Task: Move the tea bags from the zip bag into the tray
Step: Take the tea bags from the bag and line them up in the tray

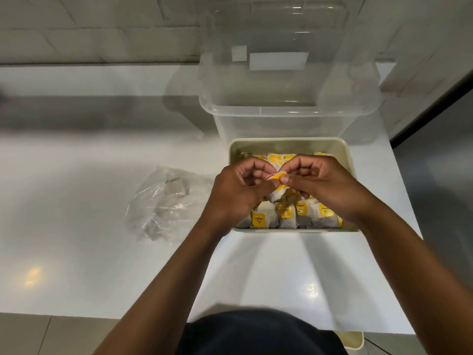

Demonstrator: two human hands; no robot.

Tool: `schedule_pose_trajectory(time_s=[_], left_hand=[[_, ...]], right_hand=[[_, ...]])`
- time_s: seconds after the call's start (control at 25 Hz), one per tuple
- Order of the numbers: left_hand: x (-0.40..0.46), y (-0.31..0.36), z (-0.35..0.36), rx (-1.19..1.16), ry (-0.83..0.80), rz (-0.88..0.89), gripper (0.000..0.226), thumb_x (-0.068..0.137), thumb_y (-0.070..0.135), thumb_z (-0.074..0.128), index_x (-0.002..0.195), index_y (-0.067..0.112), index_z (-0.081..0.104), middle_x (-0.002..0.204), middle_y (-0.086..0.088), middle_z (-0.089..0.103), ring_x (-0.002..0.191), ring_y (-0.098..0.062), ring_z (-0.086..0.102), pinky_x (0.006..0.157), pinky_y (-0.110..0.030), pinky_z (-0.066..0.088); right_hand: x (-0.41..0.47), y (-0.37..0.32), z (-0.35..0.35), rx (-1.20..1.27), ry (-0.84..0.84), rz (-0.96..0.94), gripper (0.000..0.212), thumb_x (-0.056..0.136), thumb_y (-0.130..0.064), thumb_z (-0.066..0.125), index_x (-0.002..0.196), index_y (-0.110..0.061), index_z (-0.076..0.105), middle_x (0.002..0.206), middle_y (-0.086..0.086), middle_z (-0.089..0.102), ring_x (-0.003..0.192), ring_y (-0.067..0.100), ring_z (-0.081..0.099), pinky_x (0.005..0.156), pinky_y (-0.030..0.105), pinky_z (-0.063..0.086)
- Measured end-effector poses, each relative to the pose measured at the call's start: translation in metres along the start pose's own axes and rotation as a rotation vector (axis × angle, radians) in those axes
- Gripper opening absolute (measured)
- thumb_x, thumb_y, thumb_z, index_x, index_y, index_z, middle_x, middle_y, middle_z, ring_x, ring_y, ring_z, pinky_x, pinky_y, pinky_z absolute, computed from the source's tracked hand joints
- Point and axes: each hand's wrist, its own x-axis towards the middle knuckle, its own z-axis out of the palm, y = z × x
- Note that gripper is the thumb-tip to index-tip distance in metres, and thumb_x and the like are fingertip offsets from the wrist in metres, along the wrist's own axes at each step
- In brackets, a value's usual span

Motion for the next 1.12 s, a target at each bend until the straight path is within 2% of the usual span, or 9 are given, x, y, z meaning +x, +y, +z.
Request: schedule_pose_trajectory(time_s=[0.08,0.2,0.32,0.4,0.52,0.72,0.88,1.04,1.12], left_hand=[[-0.002,-0.003,0.0,0.073,-0.011,0.015,0.023,0.08,0.015,0.082,0.1,0.02,0.071,0.089,0.006,0.072,0.086,-0.016,0.072,0.082,-0.033,0.058],[-0.006,-0.003,-0.013,0.365,0.161,0.147,0.018,0.084,0.023,0.077,0.101,0.026,0.071,0.096,0.014,0.072,0.09,-0.002,0.068,0.077,-0.018,0.055],[-0.013,0.001,-0.039,0.605,0.259,0.261,0.012,0.091,0.023,0.067,0.101,0.028,0.07,0.096,0.016,0.071,0.087,0.004,0.064,0.067,-0.006,0.045],[-0.018,0.001,-0.057,0.732,0.251,0.282,0.011,0.093,0.025,0.064,0.101,0.029,0.069,0.095,0.017,0.069,0.086,0.005,0.063,0.063,-0.007,0.045],[-0.032,-0.003,-0.083,0.811,0.315,0.299,0.01,0.093,0.025,0.062,0.099,0.03,0.068,0.093,0.019,0.068,0.085,0.006,0.061,0.063,-0.007,0.041],[-0.054,-0.018,-0.115,0.796,0.439,0.23,0.014,0.092,0.016,0.066,0.1,0.026,0.07,0.091,0.021,0.066,0.083,0.005,0.061,0.059,-0.01,0.041],[-0.065,-0.031,-0.136,0.772,0.545,0.14,0.014,0.093,0.017,0.064,0.099,0.029,0.069,0.092,0.015,0.068,0.082,0.004,0.061,0.06,-0.013,0.042],[-0.07,-0.039,-0.142,0.756,0.568,0.096,0.014,0.092,0.018,0.064,0.098,0.031,0.068,0.092,0.015,0.069,0.083,0.004,0.061,0.06,-0.009,0.041],[-0.072,-0.038,-0.137,0.745,0.567,0.106,0.013,0.092,0.02,0.065,0.097,0.031,0.067,0.092,0.015,0.068,0.082,0.005,0.061,0.059,-0.008,0.04]], right_hand=[[0.002,0.008,-0.01,-0.097,0.007,-0.011,0.006,0.088,-0.011,0.071,0.095,-0.01,0.072,0.084,0.008,0.072,0.074,0.01,0.063,0.068,0.023,0.053],[0.004,0.013,-0.023,-0.388,-0.162,0.017,0.005,0.088,-0.017,0.072,0.087,-0.021,0.072,0.08,0.004,0.07,0.072,0.01,0.059,0.071,0.031,0.051],[0.008,0.012,-0.018,-0.682,-0.406,0.132,0.011,0.092,-0.019,0.064,0.083,-0.026,0.065,0.061,-0.019,0.062,0.059,-0.004,0.051,0.067,0.024,0.044],[0.015,0.012,-0.012,-0.78,-0.466,0.2,0.014,0.094,-0.019,0.06,0.083,-0.027,0.062,0.054,-0.028,0.055,0.058,-0.005,0.05,0.066,0.021,0.042],[0.026,0.023,-0.002,-0.864,-0.472,0.212,0.006,0.093,-0.022,0.061,0.088,-0.025,0.064,0.07,-0.018,0.06,0.076,0.005,0.057,0.074,0.029,0.048],[0.028,0.044,0.008,-1.008,-0.288,0.04,0.008,0.084,-0.016,0.068,0.083,-0.023,0.064,0.079,-0.014,0.056,0.085,0.012,0.057,0.074,0.029,0.049],[0.024,0.048,0.01,-1.076,-0.206,0.024,0.019,0.085,-0.029,0.071,0.101,-0.024,0.062,0.09,-0.01,0.053,0.091,0.013,0.055,0.075,0.031,0.047],[0.004,0.016,0.03,-0.833,0.052,-0.112,0.003,0.088,-0.024,0.066,0.088,-0.024,0.069,0.073,-0.012,0.066,0.074,0.007,0.063,0.07,0.024,0.05],[-0.016,-0.005,0.057,-0.679,0.035,-0.135,0.012,0.089,-0.019,0.063,0.086,-0.024,0.074,0.073,-0.012,0.07,0.073,0.003,0.064,0.068,0.015,0.045]])
